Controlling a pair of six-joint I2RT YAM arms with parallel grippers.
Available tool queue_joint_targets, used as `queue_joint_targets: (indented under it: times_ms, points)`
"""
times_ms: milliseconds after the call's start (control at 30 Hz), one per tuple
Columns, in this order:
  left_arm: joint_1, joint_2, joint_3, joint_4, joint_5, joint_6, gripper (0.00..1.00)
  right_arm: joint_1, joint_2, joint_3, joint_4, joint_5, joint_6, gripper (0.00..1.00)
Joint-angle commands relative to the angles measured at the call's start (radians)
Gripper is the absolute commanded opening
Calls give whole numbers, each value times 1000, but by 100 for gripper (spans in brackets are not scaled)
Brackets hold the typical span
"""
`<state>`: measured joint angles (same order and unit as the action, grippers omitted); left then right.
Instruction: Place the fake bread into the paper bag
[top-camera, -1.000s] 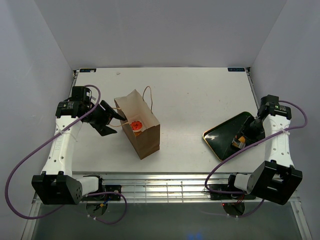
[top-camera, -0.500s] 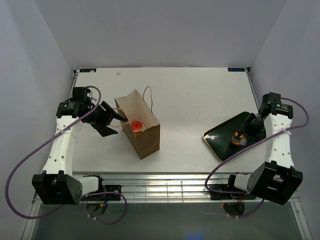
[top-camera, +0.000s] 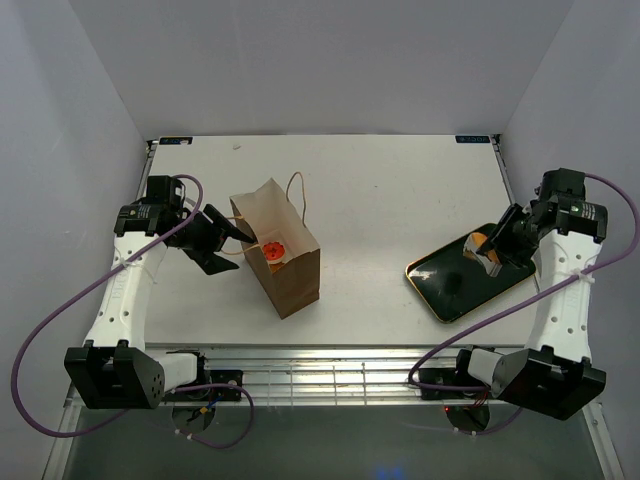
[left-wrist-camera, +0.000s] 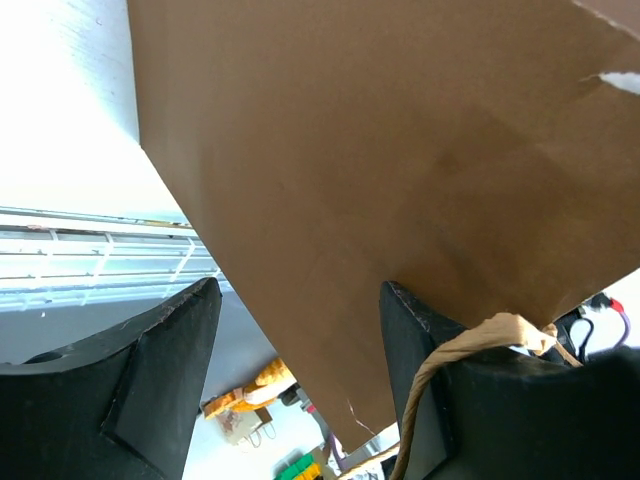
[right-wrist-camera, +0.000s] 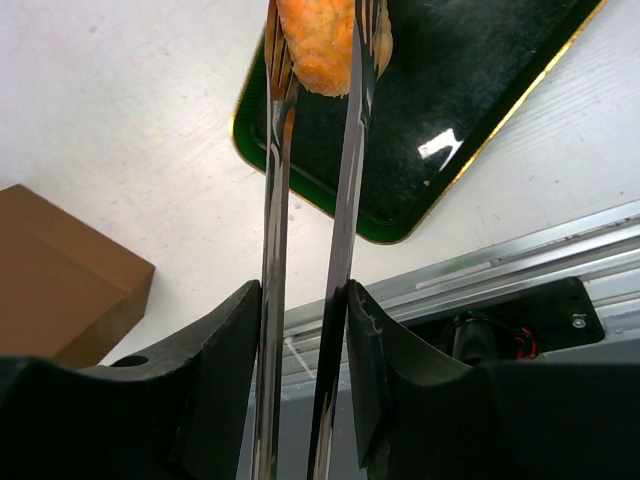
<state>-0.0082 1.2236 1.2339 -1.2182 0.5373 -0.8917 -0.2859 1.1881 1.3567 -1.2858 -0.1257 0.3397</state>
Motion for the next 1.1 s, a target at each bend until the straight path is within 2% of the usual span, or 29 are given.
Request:
queue_joint_targets:
  times_ms: [0,200,367,400,567,767,867,1000,1067]
  points:
    - [7,-4,-5,19,29,-9,75,-2,-42,53,-24,-84,31,43]
    - [7,5,10,16,36,-6,75,-2,-79,59,52,-281,71,42]
    - [7,14,12,19,50,-7,75,-2,-47,116,131,-462,56,42]
    - [42,16,13,20,52,-7,75,-2,-39,120,147,-488,56,42]
    - [53,16,18,19,59,-9,75,17,-31,140,279,-650,102,42]
    - [56,16,18,19,70,-13,75,112,8,202,414,-742,179,44]
    - [56,11,7,19,79,-23,75,203,28,243,511,-762,234,44]
    - [60,5,3,23,84,-35,75,357,33,242,713,-792,408,46]
    - [60,4,2,23,87,-41,75,401,34,233,866,-822,474,46]
